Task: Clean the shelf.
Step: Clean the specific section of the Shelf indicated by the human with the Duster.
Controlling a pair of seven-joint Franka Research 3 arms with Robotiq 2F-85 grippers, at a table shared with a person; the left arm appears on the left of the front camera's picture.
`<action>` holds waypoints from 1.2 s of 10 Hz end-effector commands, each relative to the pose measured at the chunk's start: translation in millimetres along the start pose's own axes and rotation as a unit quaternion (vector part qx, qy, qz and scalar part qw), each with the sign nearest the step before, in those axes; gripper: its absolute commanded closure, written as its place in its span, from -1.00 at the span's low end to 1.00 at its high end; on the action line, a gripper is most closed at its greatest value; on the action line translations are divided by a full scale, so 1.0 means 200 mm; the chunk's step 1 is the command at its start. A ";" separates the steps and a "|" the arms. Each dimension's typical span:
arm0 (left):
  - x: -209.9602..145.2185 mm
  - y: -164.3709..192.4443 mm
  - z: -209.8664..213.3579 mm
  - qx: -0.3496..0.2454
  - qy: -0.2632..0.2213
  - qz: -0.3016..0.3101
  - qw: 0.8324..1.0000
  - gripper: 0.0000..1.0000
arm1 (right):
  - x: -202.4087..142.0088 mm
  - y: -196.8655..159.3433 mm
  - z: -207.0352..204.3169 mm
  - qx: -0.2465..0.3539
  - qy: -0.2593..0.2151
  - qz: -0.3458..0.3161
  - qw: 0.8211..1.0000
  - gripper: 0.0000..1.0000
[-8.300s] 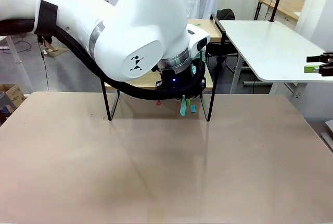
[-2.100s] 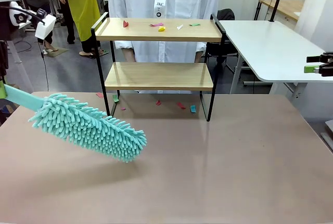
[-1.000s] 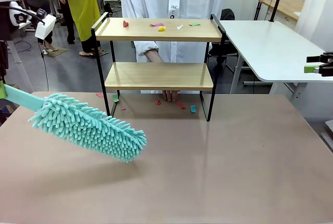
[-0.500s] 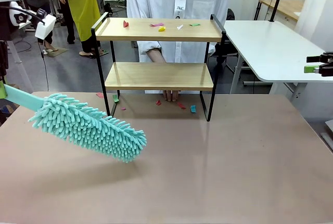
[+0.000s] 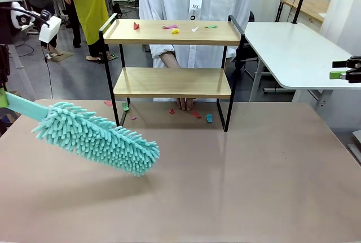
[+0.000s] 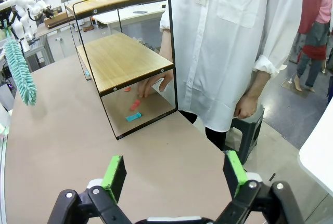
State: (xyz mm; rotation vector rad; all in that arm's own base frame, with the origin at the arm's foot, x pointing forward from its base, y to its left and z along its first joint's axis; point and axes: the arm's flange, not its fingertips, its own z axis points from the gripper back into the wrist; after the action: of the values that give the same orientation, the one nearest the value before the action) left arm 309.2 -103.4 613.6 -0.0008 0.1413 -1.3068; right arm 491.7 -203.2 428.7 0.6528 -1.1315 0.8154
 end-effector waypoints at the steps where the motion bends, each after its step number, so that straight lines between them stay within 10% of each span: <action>1: 0.10 -0.04 -0.02 -0.025 -0.038 0.028 0.999 0.74 | 0.01 0.00 0.00 -0.001 0.000 0.003 1.000 -1.00; 12: 1.05 -0.36 -0.36 0.002 -0.200 0.310 0.929 0.74 | 0.01 0.00 0.00 -0.001 0.000 0.003 1.000 -1.00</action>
State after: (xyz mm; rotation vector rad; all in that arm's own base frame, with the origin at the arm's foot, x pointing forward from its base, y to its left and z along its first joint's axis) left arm 284.3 -317.2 530.5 -0.2032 -0.1505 -0.7068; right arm 491.6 -203.7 428.6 0.6522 -1.1317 0.8147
